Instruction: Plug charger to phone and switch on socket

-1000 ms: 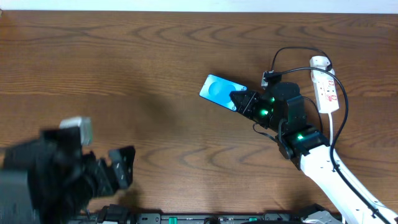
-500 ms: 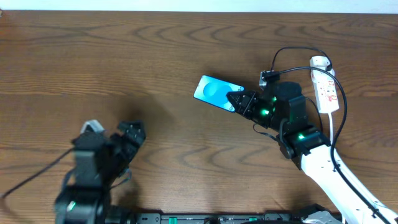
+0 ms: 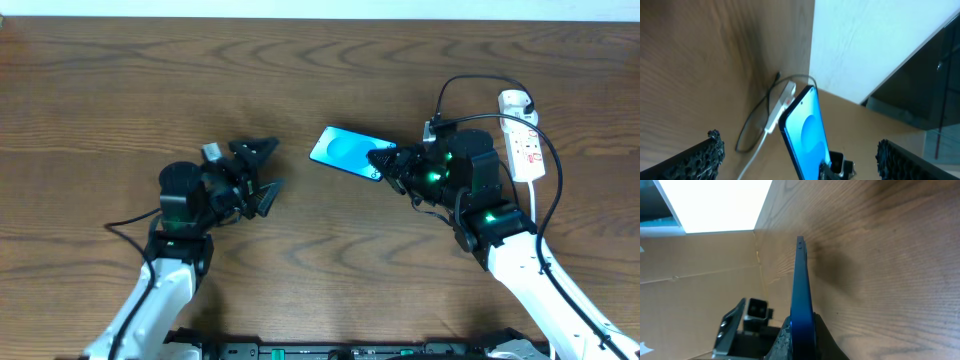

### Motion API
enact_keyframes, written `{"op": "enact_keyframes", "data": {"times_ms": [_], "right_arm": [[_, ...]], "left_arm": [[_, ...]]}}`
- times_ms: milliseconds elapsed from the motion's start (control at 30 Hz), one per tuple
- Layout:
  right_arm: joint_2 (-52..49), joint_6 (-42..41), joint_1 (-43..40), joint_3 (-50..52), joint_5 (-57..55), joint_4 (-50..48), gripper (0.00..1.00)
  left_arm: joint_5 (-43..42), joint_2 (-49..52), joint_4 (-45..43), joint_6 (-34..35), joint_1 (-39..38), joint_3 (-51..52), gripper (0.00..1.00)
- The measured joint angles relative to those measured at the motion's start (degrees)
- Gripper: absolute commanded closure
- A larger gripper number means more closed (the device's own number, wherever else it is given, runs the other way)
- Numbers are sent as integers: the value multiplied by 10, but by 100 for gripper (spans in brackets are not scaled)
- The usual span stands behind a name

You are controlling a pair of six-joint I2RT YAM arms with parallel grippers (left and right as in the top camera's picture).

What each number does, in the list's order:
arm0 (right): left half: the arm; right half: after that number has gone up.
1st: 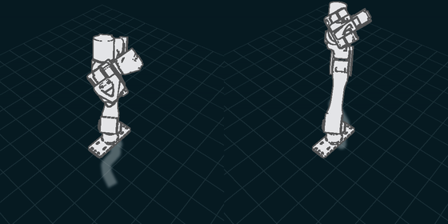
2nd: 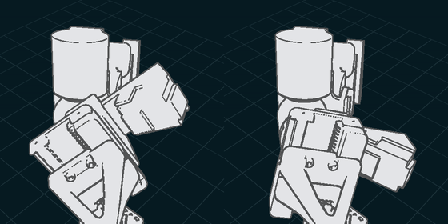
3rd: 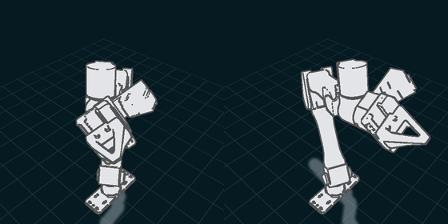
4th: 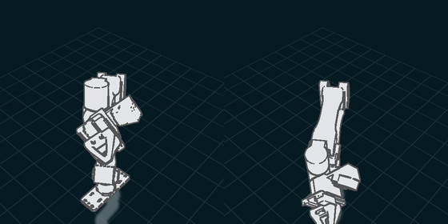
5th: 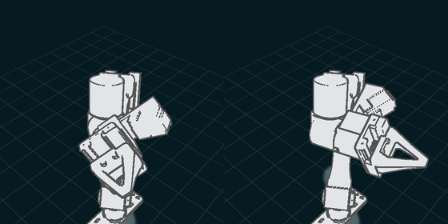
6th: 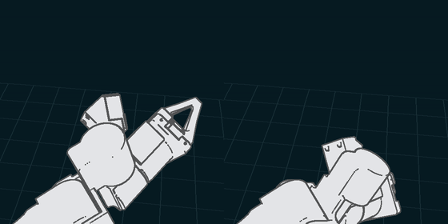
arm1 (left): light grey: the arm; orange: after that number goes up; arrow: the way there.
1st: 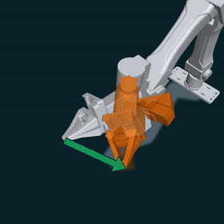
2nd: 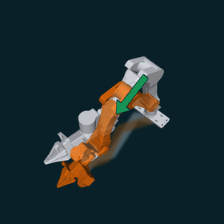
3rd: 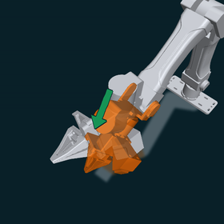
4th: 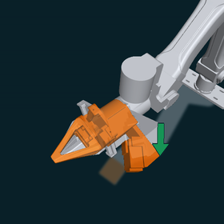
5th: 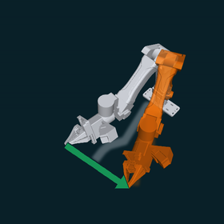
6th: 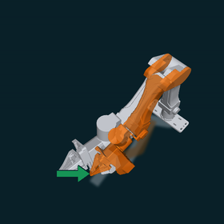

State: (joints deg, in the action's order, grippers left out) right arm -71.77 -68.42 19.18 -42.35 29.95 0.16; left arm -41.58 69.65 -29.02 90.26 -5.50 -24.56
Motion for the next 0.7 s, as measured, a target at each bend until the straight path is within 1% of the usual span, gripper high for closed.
{"op": "enact_keyframes", "data": {"times_ms": [67,133,267,467,533,567,700], "right_arm": [[0,-12,0,0,2,0,99],[0,-24,0,0,2,0,99],[0,-56,9,0,-2,0,99],[0,-155,59,0,-27,0,99],[0,-178,69,0,-30,0,99],[0,-193,77,0,-32,0,99],[0,-221,94,0,-47,0,99]], "left_arm": [[-22,29,-23,22,-6,0,2],[-33,44,-25,34,-18,0,2],[-38,51,-40,47,-48,0,1],[-36,51,-146,61,-68,2,1],[-35,51,-155,69,-68,2,1],[-35,51,-158,74,-67,2,2],[-35,51,-160,88,-70,2,9]]}}
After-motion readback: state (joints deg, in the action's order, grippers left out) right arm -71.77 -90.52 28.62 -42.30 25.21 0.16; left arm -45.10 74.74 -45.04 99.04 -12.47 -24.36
